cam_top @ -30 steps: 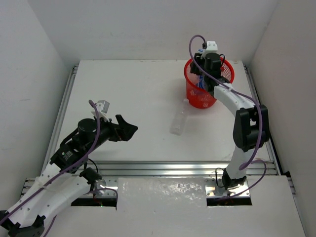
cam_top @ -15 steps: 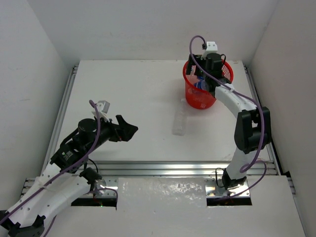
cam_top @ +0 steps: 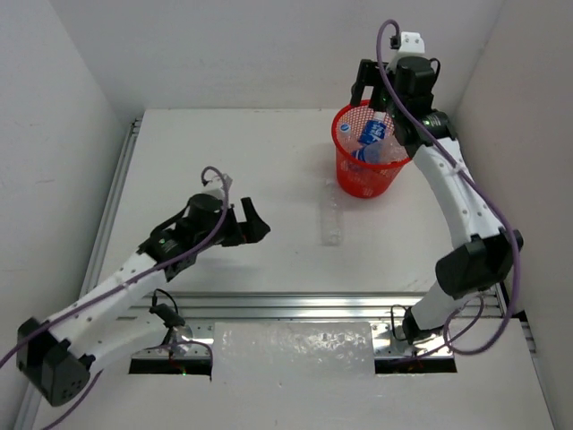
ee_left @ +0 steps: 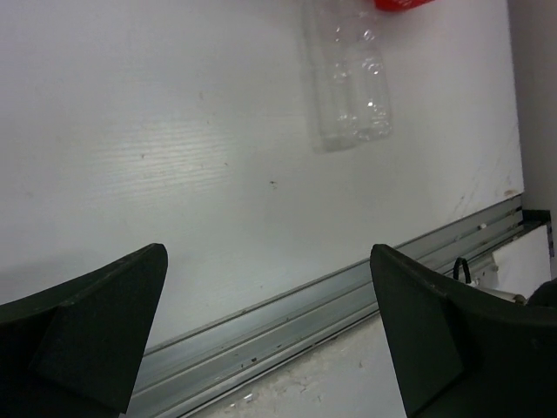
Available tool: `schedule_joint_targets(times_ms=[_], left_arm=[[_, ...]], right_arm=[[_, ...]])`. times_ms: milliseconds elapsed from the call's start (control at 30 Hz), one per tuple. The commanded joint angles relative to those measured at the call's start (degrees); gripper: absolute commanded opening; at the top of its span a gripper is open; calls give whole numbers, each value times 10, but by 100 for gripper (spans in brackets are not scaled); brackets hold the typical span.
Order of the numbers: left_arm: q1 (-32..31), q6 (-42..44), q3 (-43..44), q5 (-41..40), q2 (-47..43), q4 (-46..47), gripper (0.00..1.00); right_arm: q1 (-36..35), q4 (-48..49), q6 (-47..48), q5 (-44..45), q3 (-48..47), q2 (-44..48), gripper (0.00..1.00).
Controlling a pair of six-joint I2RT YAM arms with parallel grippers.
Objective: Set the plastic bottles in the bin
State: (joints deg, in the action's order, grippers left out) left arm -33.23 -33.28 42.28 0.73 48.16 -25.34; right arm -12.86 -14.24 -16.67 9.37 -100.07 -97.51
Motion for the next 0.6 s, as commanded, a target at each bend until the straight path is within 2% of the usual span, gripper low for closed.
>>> schedule_joint_targets(times_ms=[0, 133, 267, 367, 500, 567], left_arm=[[-36, -67, 13, -3, 73, 76, 100], [-104, -103, 99, -87, 203, 101, 100], [-136, -122, 188, -114, 338, 107, 100], [-142, -124, 271, -126, 443, 100, 100], [-144, -122, 430, -145, 607, 32, 100], [-146, -109, 473, -142, 659, 11, 99]], right_arm=[[-18, -147, -20, 43, -20, 81, 99], [-23, -159, -44, 28, 131, 235, 99], [-23, -174, -52, 10, 233, 352, 99], [-23, -199, -55, -14, 254, 417, 99], [-24, -233, -52, -39, 265, 458, 99], [-24, -238, -57, -45, 276, 478, 99]])
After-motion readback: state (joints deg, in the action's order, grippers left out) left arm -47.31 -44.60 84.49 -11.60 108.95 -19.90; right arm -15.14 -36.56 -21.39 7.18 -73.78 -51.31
